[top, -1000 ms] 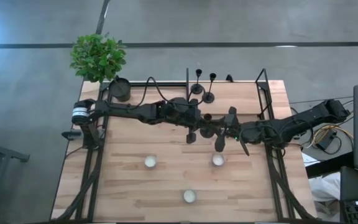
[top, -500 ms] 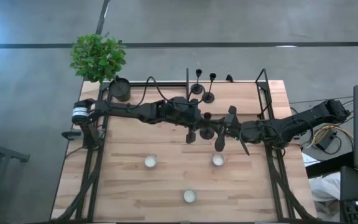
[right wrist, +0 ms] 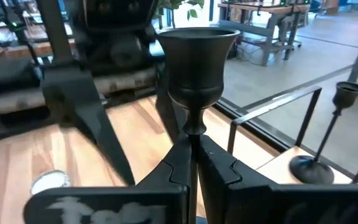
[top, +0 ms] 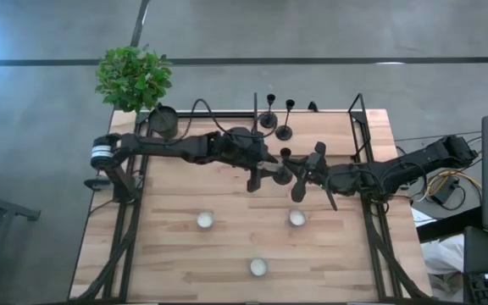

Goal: Pick & Place candle stick holders
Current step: Put the black candle holder on the shelf

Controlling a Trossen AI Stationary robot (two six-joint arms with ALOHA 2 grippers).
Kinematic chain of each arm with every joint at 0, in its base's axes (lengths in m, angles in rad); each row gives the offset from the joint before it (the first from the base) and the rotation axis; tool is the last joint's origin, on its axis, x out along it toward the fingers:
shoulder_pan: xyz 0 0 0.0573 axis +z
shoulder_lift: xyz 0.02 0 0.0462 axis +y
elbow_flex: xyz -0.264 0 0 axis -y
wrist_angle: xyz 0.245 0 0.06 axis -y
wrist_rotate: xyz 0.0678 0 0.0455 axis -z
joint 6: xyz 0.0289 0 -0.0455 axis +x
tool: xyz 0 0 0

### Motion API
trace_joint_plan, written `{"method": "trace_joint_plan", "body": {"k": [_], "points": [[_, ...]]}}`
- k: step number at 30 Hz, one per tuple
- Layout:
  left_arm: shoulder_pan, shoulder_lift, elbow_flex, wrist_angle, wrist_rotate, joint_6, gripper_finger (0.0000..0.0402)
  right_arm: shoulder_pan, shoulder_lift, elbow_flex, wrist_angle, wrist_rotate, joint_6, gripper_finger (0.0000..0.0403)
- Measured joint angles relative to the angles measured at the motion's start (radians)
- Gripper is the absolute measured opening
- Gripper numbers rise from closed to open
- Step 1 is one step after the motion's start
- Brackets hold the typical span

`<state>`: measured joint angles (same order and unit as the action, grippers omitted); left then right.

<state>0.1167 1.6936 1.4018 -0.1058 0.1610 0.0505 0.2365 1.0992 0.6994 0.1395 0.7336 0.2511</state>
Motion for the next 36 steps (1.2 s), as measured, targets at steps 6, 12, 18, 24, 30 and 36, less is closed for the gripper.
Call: {"method": "trace_joint_plan", "body": {"k": [6, 12, 18, 24, 30, 36], "points": [[0.05, -0.153, -0.112, 0.003, 0.017, -0.052, 0.0235, -0.029, 0.0, 0.0, -0.009, 0.0, -0.023, 0.0008], [0.077, -0.375, -0.385, 0.266, -0.036, -0.129, 0.0236, -0.135, -0.005, -0.059, 0.043, -0.13, -0.03, 0.0008], [0.078, -0.593, -0.617, 0.411, -0.149, -0.134, 0.0236, -0.265, -0.006, -0.12, 0.201, -0.295, -0.12, 0.0008], [0.078, -0.755, -0.743, 0.447, -0.25, -0.134, 0.0236, -0.433, -0.003, -0.159, 0.239, -0.501, -0.149, 0.0008], [0.078, -0.819, -0.783, 0.45, -0.26, -0.133, 0.0236, -0.547, 0.027, -0.163, 0.322, -0.662, -0.178, 0.0008], [0.078, -0.816, -0.784, 0.449, -0.281, -0.132, 0.0236, -0.608, 0.117, -0.151, 0.376, -0.773, -0.202, 0.0008]]}}
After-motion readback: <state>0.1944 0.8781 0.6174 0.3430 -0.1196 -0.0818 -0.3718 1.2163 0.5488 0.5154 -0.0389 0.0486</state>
